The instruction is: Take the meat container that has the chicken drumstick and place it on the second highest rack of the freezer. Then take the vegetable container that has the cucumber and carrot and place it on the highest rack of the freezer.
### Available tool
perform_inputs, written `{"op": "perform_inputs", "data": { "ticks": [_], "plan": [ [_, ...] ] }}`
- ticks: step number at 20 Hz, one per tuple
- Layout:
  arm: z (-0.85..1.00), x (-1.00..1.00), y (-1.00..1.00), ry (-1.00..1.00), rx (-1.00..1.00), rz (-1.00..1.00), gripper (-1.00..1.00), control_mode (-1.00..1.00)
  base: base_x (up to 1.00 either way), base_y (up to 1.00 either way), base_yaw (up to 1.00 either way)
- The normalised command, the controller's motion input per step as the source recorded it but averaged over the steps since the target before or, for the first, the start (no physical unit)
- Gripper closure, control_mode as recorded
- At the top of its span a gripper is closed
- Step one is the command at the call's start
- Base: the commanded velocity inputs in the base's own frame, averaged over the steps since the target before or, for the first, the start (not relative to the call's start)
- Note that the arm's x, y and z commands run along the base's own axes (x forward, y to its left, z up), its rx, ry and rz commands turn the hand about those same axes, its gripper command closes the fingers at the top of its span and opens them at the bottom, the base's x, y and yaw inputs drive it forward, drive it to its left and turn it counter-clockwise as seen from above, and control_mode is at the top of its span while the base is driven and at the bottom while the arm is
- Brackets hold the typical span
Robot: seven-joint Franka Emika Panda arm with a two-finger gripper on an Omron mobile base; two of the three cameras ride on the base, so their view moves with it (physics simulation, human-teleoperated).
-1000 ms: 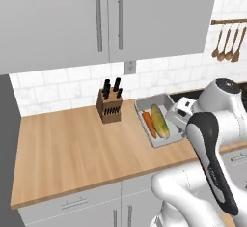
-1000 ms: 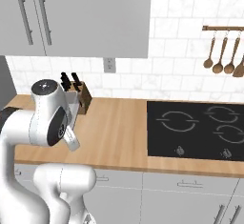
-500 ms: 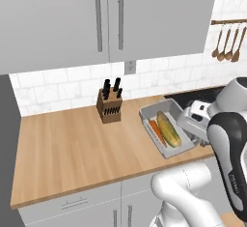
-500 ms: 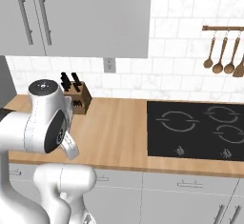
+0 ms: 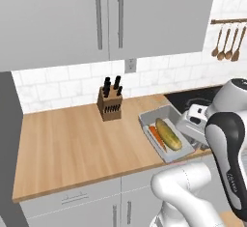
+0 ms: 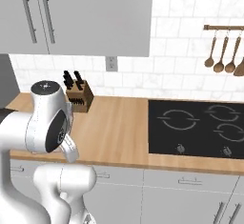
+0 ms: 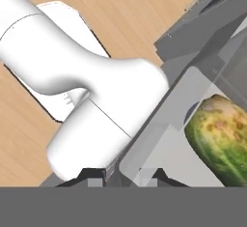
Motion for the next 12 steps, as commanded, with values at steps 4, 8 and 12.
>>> {"op": "perform_inputs", "data": {
  "ticks": [4,8,12],
  "plan": [
    [0.00,0.00,0.00,0.00,0.00,0.00,1.00,1.00,-1.00,0.13,0.33],
    [0.00,0.00,0.00,0.00,0.00,0.00,1.00,1.00,-1.00,0.37,0.31],
    [0.00,0.00,0.00,0.00,0.00,0.00,1.00,1.00,-0.89,0.61,0.17]
  ]
}}
